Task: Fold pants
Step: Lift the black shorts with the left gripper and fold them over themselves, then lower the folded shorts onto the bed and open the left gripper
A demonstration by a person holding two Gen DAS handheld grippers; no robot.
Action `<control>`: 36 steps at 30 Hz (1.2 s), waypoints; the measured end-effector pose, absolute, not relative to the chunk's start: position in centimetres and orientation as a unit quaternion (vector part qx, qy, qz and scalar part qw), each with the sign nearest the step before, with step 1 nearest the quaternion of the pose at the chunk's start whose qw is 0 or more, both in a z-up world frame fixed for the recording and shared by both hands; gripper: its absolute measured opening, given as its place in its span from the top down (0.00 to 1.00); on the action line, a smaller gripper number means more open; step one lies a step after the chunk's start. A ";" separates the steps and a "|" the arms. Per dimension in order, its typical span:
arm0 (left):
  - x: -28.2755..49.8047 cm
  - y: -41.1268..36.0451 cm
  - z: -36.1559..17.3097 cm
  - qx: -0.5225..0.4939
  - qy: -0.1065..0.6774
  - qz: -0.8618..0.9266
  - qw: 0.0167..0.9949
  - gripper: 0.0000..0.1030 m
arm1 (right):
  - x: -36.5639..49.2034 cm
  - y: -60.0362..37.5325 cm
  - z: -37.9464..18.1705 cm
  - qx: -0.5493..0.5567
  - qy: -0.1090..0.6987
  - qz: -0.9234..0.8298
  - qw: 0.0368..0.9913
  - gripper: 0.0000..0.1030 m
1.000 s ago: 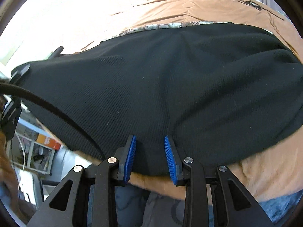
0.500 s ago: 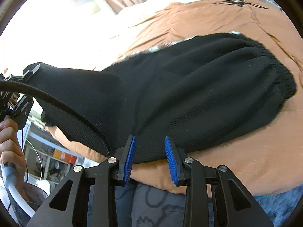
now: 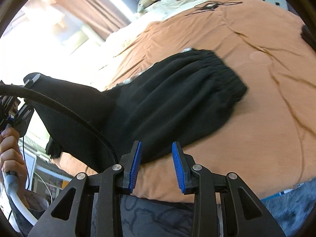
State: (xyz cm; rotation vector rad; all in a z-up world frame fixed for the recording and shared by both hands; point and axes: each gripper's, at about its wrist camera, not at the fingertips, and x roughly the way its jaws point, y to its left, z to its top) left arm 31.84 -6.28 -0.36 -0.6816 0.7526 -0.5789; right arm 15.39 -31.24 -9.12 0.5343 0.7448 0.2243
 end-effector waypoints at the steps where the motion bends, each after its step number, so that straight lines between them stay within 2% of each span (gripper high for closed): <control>1: 31.9 -6.9 -0.4 -0.319 0.358 -0.278 0.833 0.94 | 14.8 -31.5 -8.9 0.261 0.355 0.106 0.891 0.71; 21: 32.4 -20.4 -4.8 -0.239 0.440 -0.342 0.795 0.94 | 7.7 -40.4 -9.6 0.320 0.330 0.048 0.887 0.71; 33: 31.5 -25.4 -8.2 -0.218 0.479 -0.351 0.774 0.94 | 5.4 -43.3 -9.5 0.328 0.331 0.029 0.884 0.71; 34: 31.6 -25.6 -8.4 -0.217 0.482 -0.350 0.774 0.93 | 5.3 -43.4 -9.5 0.329 0.332 0.028 0.883 0.71; 36: 31.6 -26.0 -8.9 -0.217 0.489 -0.352 0.768 0.86 | 5.0 -43.6 -9.6 0.333 0.334 0.031 0.881 0.71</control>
